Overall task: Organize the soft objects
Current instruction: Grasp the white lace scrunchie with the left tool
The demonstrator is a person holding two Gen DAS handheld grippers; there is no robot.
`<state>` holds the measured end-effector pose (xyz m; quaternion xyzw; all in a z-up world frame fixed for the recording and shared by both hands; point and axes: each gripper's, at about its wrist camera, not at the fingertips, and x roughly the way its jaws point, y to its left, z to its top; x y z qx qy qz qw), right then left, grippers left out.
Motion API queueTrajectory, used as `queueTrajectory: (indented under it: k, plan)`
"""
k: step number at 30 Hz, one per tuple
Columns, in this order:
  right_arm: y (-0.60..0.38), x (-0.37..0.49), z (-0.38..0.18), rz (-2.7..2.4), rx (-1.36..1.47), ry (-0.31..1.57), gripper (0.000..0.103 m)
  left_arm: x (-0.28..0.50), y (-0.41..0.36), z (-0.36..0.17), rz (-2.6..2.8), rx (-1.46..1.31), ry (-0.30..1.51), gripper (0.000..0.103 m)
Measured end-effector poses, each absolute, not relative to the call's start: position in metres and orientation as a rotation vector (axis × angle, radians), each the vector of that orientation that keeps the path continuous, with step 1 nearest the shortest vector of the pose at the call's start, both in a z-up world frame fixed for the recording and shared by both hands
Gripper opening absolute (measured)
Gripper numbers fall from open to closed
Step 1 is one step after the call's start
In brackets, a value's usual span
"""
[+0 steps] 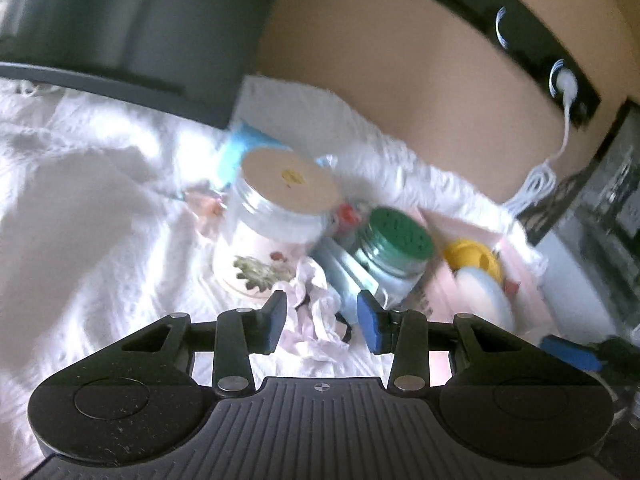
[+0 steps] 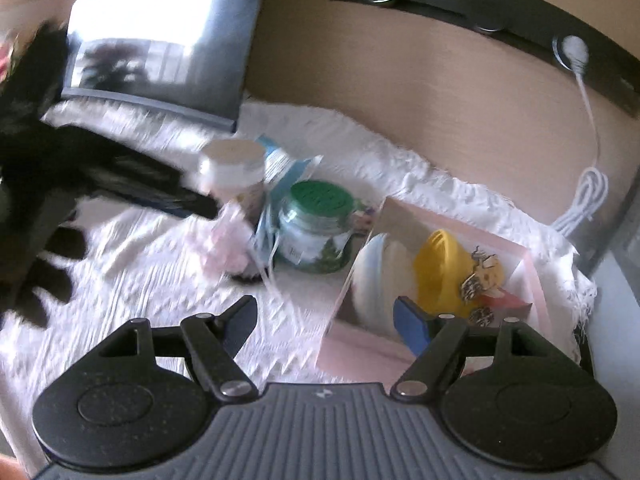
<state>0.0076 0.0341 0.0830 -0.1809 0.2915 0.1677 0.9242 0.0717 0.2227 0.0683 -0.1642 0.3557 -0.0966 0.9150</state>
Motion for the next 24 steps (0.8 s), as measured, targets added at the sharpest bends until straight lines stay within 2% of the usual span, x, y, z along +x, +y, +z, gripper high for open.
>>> queueTrajectory:
  k: [7, 12, 14, 15, 19, 24]
  plan:
    - [0.028, -0.010, 0.072, 0.332, -0.403, 0.629, 0.075, 0.097, 0.203, 0.036, -0.115, -0.181, 0.835, 0.043]
    - [0.017, -0.015, 0.068, 0.295, -0.396, 0.637, 0.076, 0.103, 0.209, 0.028, -0.139, -0.217, 0.844, 0.045]
    - [0.014, -0.014, 0.068, 0.291, -0.380, 0.638, 0.076, 0.101, 0.213, 0.030, -0.149, -0.236, 0.837, 0.034]
    - [0.014, -0.013, 0.069, 0.291, -0.373, 0.637, 0.076, 0.099, 0.215, 0.032, -0.157, -0.239, 0.840, 0.021]
    - [0.022, 0.005, 0.089, 0.321, -0.326, 0.619, 0.075, 0.087, 0.226, 0.038, -0.220, -0.273, 0.847, 0.018]
    - [0.058, 0.077, 0.152, 0.419, -0.201, 0.629, 0.076, 0.062, 0.270, 0.061, -0.192, -0.307, 0.799, 0.018]
